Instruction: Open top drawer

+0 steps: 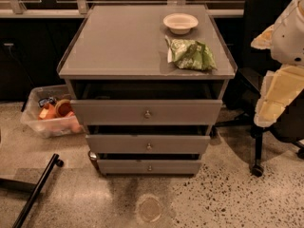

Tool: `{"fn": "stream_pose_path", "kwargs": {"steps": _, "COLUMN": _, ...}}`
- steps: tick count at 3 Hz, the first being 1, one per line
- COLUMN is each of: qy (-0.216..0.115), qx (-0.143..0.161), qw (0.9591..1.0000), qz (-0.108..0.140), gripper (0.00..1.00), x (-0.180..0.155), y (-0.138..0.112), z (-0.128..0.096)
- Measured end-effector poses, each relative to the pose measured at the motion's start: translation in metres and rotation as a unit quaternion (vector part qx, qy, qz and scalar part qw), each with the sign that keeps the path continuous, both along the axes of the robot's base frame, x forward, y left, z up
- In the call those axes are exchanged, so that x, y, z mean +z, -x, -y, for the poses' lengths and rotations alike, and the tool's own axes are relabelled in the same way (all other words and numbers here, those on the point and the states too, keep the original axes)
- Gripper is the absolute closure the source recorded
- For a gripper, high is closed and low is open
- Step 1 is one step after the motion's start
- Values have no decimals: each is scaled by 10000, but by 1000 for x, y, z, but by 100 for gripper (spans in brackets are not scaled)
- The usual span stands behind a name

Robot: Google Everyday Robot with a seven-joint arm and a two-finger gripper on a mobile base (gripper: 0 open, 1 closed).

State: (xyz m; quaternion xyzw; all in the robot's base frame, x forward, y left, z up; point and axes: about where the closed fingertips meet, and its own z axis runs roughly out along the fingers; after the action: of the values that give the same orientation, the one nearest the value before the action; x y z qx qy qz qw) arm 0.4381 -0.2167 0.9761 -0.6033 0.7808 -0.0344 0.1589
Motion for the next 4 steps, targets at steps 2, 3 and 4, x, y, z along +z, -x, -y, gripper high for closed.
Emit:
{"fn": "stream_pose_path", "kwargs": {"steps": 2, "qy": -350, "qx": -202, "qw": 9991, "qz": 101, "gripper": 0, "x": -22, "y": -8, "z": -13}}
{"fn": "stream_pose_path", "kwargs": {"steps": 3, "qy": -921, "qx": -445, "qw": 9946, "qz": 160, "gripper": 0, "x": -56, "y": -18, "z": -34}}
{"fn": "stream_pose_path", "kwargs": {"steps": 4, "qy": -1492, "qx": -801, "qw": 9853, "qz": 238, "gripper": 0, "x": -89, "y": -22, "z": -61}}
